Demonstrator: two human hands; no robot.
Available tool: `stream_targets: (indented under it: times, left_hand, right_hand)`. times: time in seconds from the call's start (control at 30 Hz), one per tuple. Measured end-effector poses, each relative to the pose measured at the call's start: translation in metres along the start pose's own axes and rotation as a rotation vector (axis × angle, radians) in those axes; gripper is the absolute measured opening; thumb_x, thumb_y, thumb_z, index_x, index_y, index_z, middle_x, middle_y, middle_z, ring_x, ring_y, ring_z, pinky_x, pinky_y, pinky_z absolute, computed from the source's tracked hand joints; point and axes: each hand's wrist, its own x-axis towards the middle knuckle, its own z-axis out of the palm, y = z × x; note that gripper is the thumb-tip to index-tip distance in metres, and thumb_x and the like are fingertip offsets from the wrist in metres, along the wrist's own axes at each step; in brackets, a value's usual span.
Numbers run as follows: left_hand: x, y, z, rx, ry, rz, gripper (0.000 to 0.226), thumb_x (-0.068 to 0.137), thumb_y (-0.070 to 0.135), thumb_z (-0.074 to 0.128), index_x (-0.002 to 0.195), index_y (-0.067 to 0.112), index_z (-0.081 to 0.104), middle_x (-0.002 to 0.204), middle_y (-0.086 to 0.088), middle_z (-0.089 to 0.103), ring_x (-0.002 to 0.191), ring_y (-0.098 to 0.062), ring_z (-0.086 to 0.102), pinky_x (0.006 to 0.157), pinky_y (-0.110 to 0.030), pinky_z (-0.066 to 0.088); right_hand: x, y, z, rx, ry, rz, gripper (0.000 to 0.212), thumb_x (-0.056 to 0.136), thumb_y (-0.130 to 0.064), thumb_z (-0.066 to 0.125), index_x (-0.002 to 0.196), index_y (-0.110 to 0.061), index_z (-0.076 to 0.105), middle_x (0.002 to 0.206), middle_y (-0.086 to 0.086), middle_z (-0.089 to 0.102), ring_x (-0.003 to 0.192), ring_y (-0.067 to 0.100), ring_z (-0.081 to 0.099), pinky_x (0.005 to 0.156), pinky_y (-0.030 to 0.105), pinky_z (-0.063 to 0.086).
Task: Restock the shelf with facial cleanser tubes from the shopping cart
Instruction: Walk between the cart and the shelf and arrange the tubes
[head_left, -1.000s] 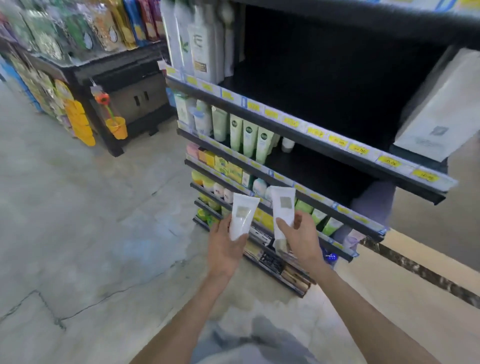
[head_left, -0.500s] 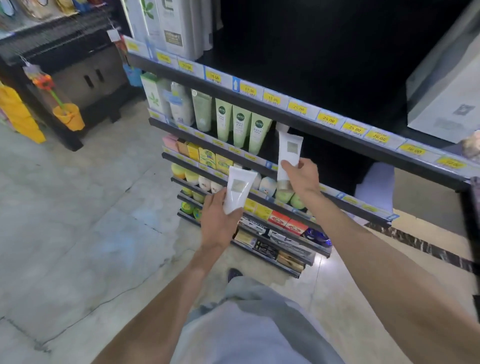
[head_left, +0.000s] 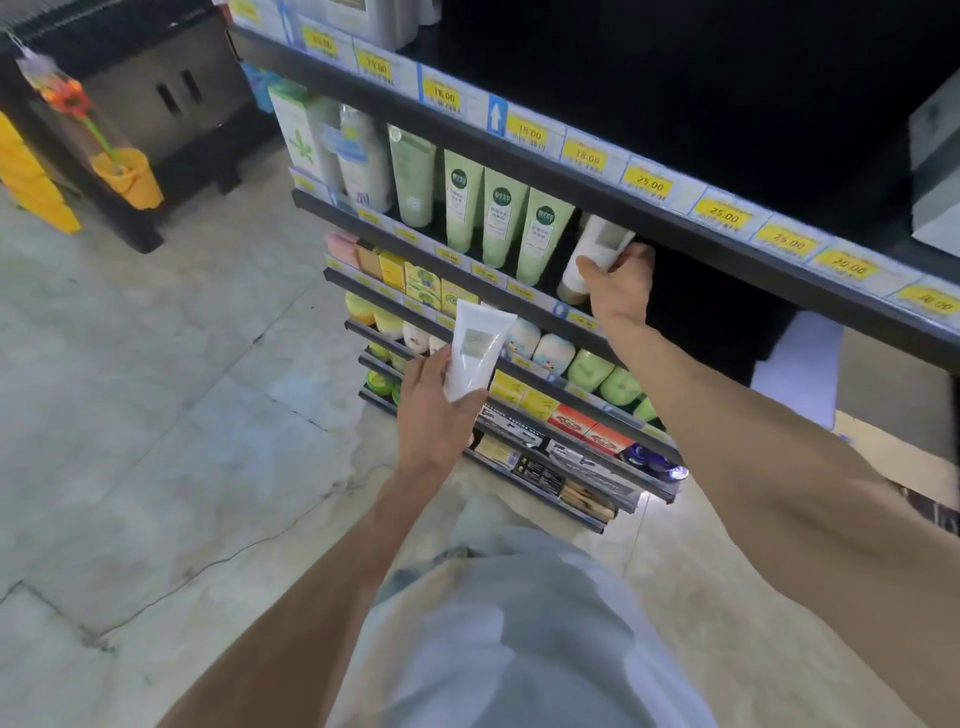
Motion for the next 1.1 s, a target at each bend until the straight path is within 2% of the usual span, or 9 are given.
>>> stream_targets:
  times: [0.07,0.13,0.27,0.37,0.5,0.73,0.83,0.93,1.1]
  left_hand:
    - [0.0,-0.002,0.003,-0.013,-0.006,-0.011,0.064,0.079,0.031,0.078,0.137,0.023,0.053,0.121,0.005,0.047,0.11,-0.02,0.052,0.091,-0.043,0.054]
    - [0.0,-0.004,0.007,-0.028,-0.006,-0.021,0.066,0.078,0.032,0.078,0.138,0.025,0.052,0.121,0.006,0.047,0.11,-0.021,0.053,0.088,-0.046,0.057]
    - [-0.002,-0.004,0.012,-0.033,0.004,-0.027,0.066,0.081,0.03,0.078,0.141,0.021,0.051,0.123,0.006,0.046,0.112,-0.02,0.053,0.095,-0.042,0.052]
    - [-0.002,-0.005,0.017,-0.059,-0.009,-0.05,0.067,0.081,0.03,0.078,0.141,0.02,0.051,0.124,0.007,0.044,0.115,-0.02,0.052,0.097,-0.041,0.051]
    - [-0.003,-0.007,0.021,-0.086,-0.014,-0.057,0.069,0.08,0.03,0.078,0.142,0.022,0.05,0.123,0.009,0.043,0.115,-0.02,0.052,0.098,-0.044,0.052]
    - [-0.004,-0.016,0.027,-0.087,-0.01,-0.104,0.073,0.077,0.037,0.078,0.143,0.029,0.047,0.124,0.012,0.044,0.113,-0.015,0.049,0.077,-0.045,0.063]
    - [-0.003,-0.016,0.027,-0.079,0.015,-0.118,0.073,0.078,0.034,0.08,0.143,0.028,0.047,0.126,0.012,0.045,0.112,-0.012,0.049,0.078,-0.042,0.063]
    - [-0.001,-0.017,0.026,-0.075,0.027,-0.12,0.072,0.078,0.035,0.08,0.142,0.03,0.047,0.124,0.013,0.045,0.112,-0.013,0.05,0.075,-0.043,0.064]
    - [0.006,-0.02,0.023,-0.066,0.032,-0.126,0.075,0.076,0.043,0.077,0.143,0.034,0.045,0.125,0.014,0.045,0.116,-0.015,0.05,0.072,-0.045,0.063]
  right_hand:
    - [-0.015,-0.007,0.001,-0.027,-0.006,-0.038,0.064,0.073,-0.031,0.086,0.122,-0.009,0.05,0.129,0.01,0.056,0.117,0.018,0.055,0.108,0.035,0.046]
    - [-0.021,-0.008,0.005,-0.049,-0.012,-0.078,0.064,0.077,-0.022,0.086,0.125,-0.006,0.048,0.132,0.011,0.051,0.114,0.013,0.049,0.102,0.026,0.041]
    - [-0.024,-0.002,0.012,-0.11,0.013,-0.106,0.069,0.074,-0.018,0.087,0.127,-0.003,0.046,0.132,0.014,0.05,0.122,0.028,0.053,0.102,0.032,0.044]
    - [-0.025,0.008,0.016,-0.154,0.0,-0.114,0.062,0.076,-0.014,0.084,0.124,-0.002,0.047,0.129,0.015,0.05,0.119,0.029,0.056,0.097,0.03,0.045]
    - [-0.021,0.013,0.02,-0.158,0.026,-0.113,0.055,0.079,-0.016,0.083,0.12,-0.003,0.049,0.126,0.014,0.054,0.116,0.028,0.059,0.098,0.038,0.05]
    - [0.02,0.017,0.025,-0.191,0.024,-0.084,0.056,0.077,-0.017,0.084,0.12,0.003,0.053,0.128,0.019,0.055,0.12,0.034,0.055,0.103,0.045,0.047]
    - [0.038,0.021,0.03,-0.195,0.035,-0.077,0.064,0.075,-0.021,0.085,0.125,0.005,0.053,0.131,0.021,0.055,0.123,0.036,0.054,0.105,0.049,0.046]
    - [0.046,0.019,0.034,-0.22,0.035,-0.082,0.072,0.079,-0.022,0.083,0.135,0.006,0.05,0.139,0.023,0.052,0.13,0.036,0.05,0.109,0.047,0.042]
    - [0.052,0.019,0.037,-0.221,0.026,-0.127,0.071,0.082,-0.019,0.081,0.14,0.007,0.049,0.144,0.024,0.05,0.135,0.035,0.046,0.113,0.044,0.037]
